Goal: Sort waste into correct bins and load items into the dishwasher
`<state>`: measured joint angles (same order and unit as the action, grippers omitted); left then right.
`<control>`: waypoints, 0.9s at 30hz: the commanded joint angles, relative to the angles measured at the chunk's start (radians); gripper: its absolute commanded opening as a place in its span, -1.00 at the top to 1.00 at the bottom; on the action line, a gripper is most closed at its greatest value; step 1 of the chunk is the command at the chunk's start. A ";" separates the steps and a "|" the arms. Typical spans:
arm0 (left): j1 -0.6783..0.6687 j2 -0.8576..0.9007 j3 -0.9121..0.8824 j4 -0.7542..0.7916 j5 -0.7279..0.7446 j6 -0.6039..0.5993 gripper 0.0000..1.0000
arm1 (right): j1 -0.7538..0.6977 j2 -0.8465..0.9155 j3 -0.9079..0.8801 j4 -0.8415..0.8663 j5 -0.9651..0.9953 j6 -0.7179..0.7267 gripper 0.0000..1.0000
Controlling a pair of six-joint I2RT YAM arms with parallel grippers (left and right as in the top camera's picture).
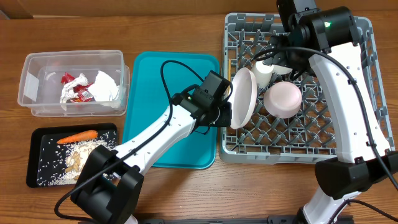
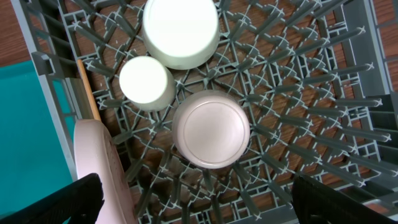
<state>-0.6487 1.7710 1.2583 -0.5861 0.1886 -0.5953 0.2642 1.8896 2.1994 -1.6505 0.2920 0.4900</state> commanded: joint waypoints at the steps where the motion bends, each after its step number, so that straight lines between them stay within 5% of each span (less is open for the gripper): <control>1: -0.002 0.008 0.005 -0.003 0.016 0.016 0.66 | 0.001 -0.038 0.029 0.002 0.002 0.001 -1.00; 22: -0.019 0.007 0.005 -0.041 0.066 0.016 0.76 | 0.001 -0.038 0.029 0.003 0.002 0.001 -1.00; 27: 0.000 0.007 0.007 -0.041 0.065 0.016 0.48 | 0.001 -0.038 0.029 0.002 0.002 0.001 -1.00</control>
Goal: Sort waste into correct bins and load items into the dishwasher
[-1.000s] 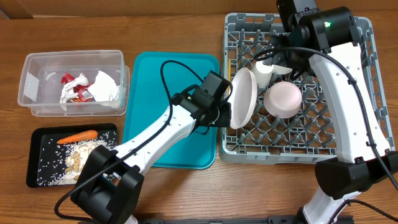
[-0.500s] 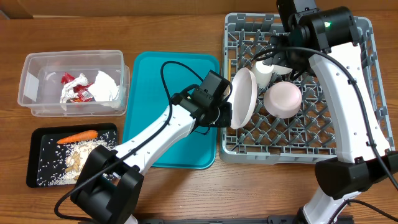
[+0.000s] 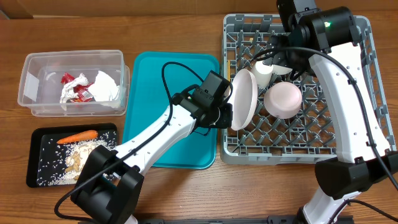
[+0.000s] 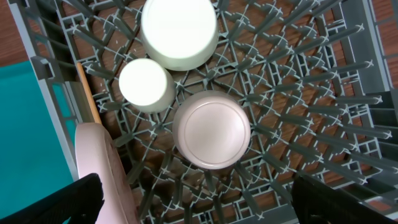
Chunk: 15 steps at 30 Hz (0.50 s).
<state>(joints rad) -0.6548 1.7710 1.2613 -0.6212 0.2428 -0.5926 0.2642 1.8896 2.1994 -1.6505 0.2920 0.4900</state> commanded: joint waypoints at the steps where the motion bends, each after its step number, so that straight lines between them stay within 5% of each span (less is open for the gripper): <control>1: 0.015 0.007 0.006 -0.006 0.012 0.013 0.32 | 0.001 -0.038 0.029 0.002 0.002 0.001 -1.00; 2: 0.022 0.007 0.007 -0.006 0.012 0.013 0.16 | 0.001 -0.038 0.029 0.002 0.002 0.001 -1.00; 5: 0.060 0.006 0.027 -0.011 0.024 0.014 0.12 | 0.001 -0.038 0.029 0.002 0.002 0.001 -1.00; 10: 0.156 -0.002 0.112 -0.037 0.159 0.042 -0.24 | 0.001 -0.038 0.029 0.002 0.002 0.001 -1.00; 12: 0.203 -0.002 0.166 -0.068 0.204 0.047 -0.52 | 0.001 -0.038 0.029 0.002 0.002 0.001 -1.00; 13: 0.228 -0.002 0.192 -0.080 0.209 0.047 -1.00 | 0.001 -0.038 0.029 0.002 0.002 0.001 -1.00; 15: 0.272 -0.002 0.227 -0.080 0.192 0.047 -1.00 | 0.001 -0.038 0.029 0.002 0.002 0.001 -1.00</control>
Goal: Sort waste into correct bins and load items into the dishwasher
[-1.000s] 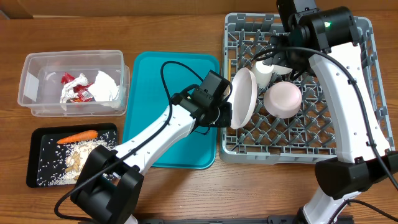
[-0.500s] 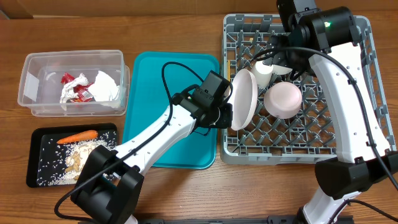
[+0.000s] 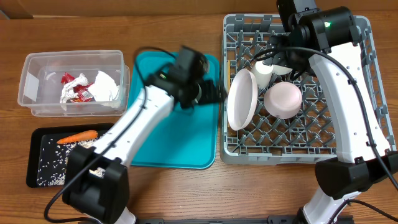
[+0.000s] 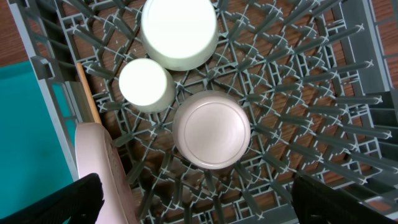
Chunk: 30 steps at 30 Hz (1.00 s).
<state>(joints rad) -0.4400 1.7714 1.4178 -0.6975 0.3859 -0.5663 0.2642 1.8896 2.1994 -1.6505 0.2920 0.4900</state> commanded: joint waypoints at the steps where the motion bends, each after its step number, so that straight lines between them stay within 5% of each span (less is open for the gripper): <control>1: 0.079 -0.002 0.077 0.002 0.040 0.021 -1.00 | 0.001 -0.038 0.029 0.002 0.002 0.001 -1.00; 12: 0.172 0.002 0.077 0.018 -0.186 0.021 -1.00 | 0.001 -0.038 0.029 0.002 0.002 0.001 -1.00; 30: 0.171 0.002 0.077 0.018 -0.195 0.021 -1.00 | 0.006 -0.041 0.029 0.003 0.002 0.001 -1.00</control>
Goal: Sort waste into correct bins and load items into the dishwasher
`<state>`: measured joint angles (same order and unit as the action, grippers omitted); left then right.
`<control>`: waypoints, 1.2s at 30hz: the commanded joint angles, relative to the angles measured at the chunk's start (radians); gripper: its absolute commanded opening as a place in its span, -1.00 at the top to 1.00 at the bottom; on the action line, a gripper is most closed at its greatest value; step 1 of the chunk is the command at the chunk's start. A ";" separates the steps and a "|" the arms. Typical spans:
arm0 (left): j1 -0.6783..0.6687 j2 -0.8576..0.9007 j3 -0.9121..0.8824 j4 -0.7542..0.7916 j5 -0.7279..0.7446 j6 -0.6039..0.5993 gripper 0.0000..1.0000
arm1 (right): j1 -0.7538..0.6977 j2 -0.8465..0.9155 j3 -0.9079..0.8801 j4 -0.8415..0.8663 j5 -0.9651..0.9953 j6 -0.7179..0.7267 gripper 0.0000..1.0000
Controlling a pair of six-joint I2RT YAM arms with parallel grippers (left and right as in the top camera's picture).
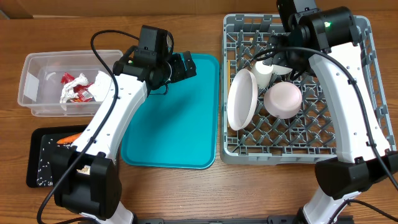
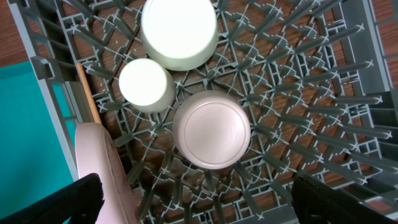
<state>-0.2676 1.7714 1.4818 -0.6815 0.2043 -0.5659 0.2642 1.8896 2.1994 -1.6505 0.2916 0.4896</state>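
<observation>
The grey dishwasher rack (image 1: 354, 134) holds a pink plate (image 1: 241, 99) standing on edge at its left side, an upturned pink bowl (image 1: 283, 99) and a white cup (image 1: 263, 73). The right wrist view shows the pink bowl (image 2: 211, 129), the white cup (image 2: 146, 84), a white bowl (image 2: 179, 31) and the plate's rim (image 2: 99, 168). My right gripper (image 2: 199, 205) hangs open above them, holding nothing. Over the far left corner of the teal tray (image 1: 174, 118), my left gripper (image 1: 181, 66) looks open and empty.
A clear bin (image 1: 37, 68) with crumpled wrappers stands at the far left. In front of it lies a black tray (image 1: 40, 168) with rice and a carrot, partly hidden by my left arm. The rack's upright tines surround the dishes.
My left gripper has moved from the tray's far middle to its far left corner, nearer the clear bin. The right arm and the dishes in the rack have not moved.
My left gripper was at the pink plate's edge at the rack's left side and stayed there a moment later. Then it was off the plate, over the teal tray, with the plate standing in the rack. Now it is further left.
</observation>
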 commanded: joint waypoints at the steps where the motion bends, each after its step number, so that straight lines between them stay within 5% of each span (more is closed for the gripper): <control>1: -0.001 0.002 0.013 0.001 -0.013 0.020 -1.00 | 0.010 -0.049 0.029 0.003 0.002 0.002 -1.00; 12: -0.001 0.002 0.013 0.001 -0.013 0.020 -1.00 | 0.028 -0.253 0.029 0.003 0.002 0.002 -1.00; 25: -0.001 0.002 0.013 0.001 -0.013 0.020 -0.99 | 0.028 -0.723 0.022 0.006 0.112 0.001 -1.00; 36: -0.001 0.002 0.013 0.001 -0.013 0.020 -1.00 | -0.087 -1.191 -0.220 0.049 0.093 0.009 -1.00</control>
<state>-0.2676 1.7714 1.4818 -0.6819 0.2039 -0.5655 0.2234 0.7742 2.0655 -1.6001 0.3817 0.4969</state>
